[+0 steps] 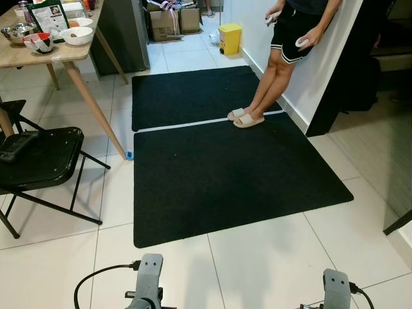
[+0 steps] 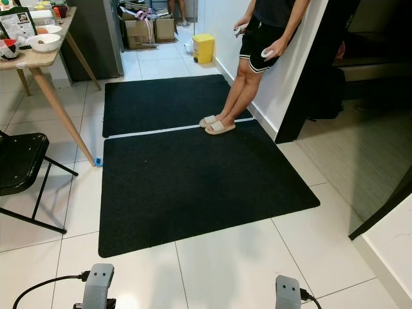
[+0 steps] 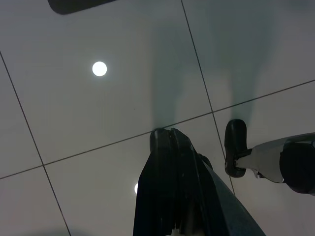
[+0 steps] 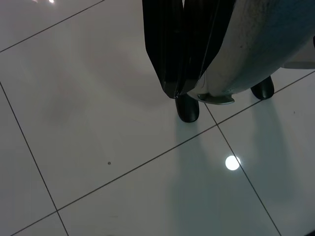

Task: Restocking fridge

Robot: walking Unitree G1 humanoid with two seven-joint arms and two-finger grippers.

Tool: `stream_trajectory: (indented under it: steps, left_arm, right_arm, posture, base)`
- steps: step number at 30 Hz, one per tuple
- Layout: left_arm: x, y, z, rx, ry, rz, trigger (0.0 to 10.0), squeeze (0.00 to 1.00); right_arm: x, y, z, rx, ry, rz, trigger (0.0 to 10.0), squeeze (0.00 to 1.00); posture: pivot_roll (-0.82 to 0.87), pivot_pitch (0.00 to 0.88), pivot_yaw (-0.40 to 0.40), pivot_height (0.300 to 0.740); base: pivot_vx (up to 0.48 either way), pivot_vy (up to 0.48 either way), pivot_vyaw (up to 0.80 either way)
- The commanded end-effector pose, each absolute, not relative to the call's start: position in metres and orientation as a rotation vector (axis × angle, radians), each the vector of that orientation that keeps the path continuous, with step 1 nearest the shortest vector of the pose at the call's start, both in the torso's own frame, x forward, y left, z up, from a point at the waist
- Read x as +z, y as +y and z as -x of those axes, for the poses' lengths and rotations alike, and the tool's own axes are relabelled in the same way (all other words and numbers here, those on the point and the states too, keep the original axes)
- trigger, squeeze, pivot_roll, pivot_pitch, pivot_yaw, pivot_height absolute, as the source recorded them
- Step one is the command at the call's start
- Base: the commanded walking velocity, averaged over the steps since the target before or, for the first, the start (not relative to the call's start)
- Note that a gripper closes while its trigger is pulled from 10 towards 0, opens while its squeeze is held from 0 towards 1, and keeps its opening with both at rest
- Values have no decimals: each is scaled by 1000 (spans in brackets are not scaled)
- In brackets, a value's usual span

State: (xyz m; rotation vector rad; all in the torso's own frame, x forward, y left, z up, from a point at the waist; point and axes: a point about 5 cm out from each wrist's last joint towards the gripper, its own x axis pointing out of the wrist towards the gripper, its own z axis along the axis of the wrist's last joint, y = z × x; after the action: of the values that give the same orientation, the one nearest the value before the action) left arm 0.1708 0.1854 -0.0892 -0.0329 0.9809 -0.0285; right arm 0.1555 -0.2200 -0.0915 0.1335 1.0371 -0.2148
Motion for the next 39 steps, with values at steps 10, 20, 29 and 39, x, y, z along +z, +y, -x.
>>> stream_trajectory:
  steps: [10, 20, 29, 39]
  left_arm:
    - [-91, 184, -166, -45, 999, 25, 10000, 0]
    - [-91, 184, -166, -52, 1000, 22, 10000, 0]
    - [-92, 183, -166, -54, 1001, 25, 10000, 0]
    - [-92, 183, -166, -54, 1002, 24, 10000, 0]
  right_arm:
    - [-92, -221, -154, -216, 1043, -130, 10000, 0]
    - [-92, -222, -155, -217, 1042, -129, 10000, 0]
    - [-91, -222, -155, -219, 1042, -130, 10000, 0]
    - [-92, -222, -154, -220, 1043, -130, 10000, 0]
  posture:
    - [15, 9, -21, 740]
    - [14, 9, -21, 740]
    - [14, 12, -20, 740]
    - [13, 13, -20, 740]
  base:
    - [270, 0, 0]
    - [285, 0, 0]
    - [289, 0, 0]
    - [288, 0, 0]
